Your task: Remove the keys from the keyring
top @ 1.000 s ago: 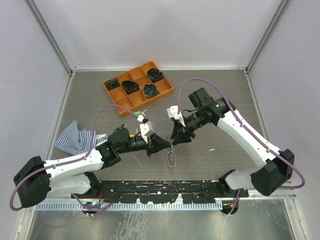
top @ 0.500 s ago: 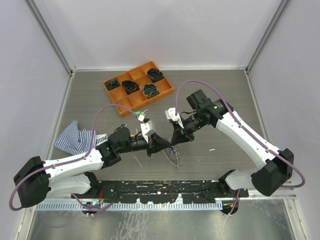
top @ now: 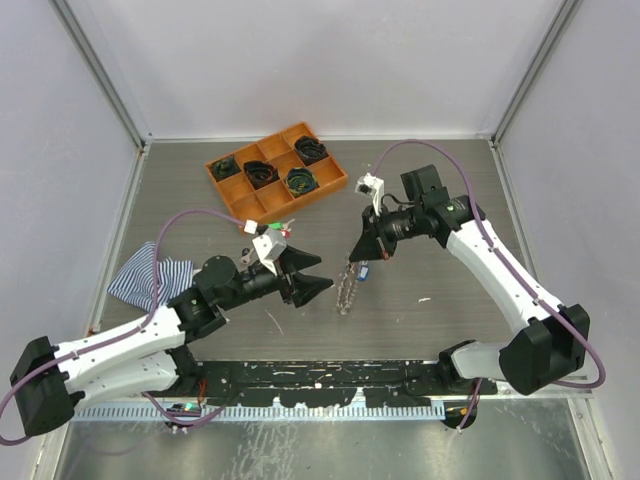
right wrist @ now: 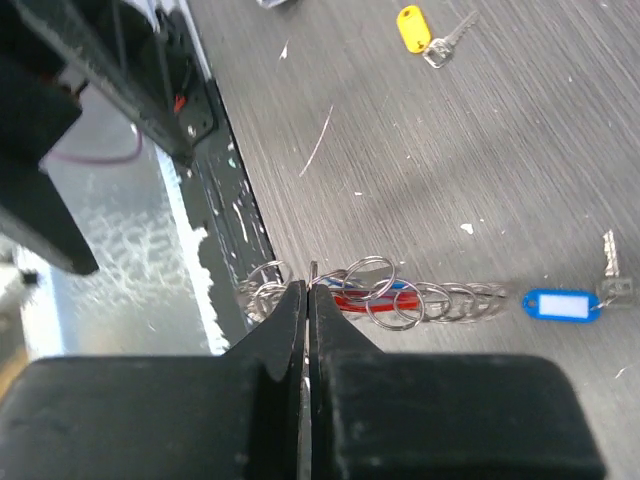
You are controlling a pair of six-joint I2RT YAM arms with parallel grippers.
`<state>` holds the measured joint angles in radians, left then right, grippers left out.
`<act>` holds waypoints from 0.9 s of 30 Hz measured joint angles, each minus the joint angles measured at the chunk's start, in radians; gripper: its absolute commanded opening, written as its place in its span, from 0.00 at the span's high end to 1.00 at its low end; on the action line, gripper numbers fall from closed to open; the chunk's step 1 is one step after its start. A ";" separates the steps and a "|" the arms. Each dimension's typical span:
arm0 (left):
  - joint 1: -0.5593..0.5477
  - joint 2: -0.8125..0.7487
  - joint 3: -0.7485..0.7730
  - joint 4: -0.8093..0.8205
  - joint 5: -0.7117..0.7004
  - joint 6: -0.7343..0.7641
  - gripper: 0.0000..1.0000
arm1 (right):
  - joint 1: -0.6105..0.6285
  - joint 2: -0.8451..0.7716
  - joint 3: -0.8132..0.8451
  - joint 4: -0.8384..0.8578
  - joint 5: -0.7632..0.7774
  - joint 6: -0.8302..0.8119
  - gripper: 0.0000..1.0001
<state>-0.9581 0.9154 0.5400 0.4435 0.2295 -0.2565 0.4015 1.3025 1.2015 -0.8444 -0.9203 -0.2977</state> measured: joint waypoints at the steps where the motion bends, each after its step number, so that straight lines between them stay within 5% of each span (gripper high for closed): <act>1: 0.000 -0.006 0.002 -0.005 -0.013 -0.014 0.37 | -0.008 0.000 -0.001 0.026 0.012 0.069 0.99; 12: 0.000 0.140 0.120 -0.062 -0.094 0.050 0.21 | -0.031 0.046 -0.053 0.202 0.166 0.726 0.99; 27: 0.037 0.351 0.228 -0.076 -0.120 0.322 0.21 | -0.059 0.052 -0.139 0.310 0.125 0.997 0.99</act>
<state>-0.9207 1.2663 0.7677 0.3679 0.1093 0.0654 0.3428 1.3548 1.0626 -0.5346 -0.7952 0.6994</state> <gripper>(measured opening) 0.822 0.039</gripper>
